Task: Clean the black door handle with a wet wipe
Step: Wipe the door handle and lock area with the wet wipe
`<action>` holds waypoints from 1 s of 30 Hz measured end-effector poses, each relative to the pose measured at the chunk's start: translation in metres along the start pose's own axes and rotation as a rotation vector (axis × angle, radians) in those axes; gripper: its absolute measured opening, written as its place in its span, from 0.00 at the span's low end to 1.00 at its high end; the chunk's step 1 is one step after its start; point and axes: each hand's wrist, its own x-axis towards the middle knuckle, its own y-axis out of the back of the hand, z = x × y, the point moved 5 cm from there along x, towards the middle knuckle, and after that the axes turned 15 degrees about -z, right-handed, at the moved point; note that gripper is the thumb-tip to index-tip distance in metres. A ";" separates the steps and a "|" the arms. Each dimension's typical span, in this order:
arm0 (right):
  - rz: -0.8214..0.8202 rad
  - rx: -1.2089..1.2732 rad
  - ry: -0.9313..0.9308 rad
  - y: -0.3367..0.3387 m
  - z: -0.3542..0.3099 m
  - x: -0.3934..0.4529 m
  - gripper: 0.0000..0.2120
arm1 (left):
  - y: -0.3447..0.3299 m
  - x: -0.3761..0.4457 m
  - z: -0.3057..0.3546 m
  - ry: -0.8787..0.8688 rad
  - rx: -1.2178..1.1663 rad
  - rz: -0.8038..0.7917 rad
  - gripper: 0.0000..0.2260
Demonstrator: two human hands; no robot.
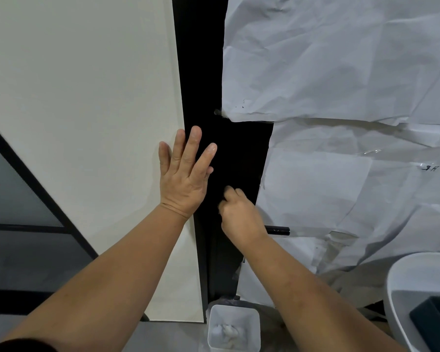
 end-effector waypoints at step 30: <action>-0.124 0.408 -0.124 -0.003 0.041 -0.002 0.18 | -0.003 -0.001 0.004 0.058 -0.001 -0.022 0.25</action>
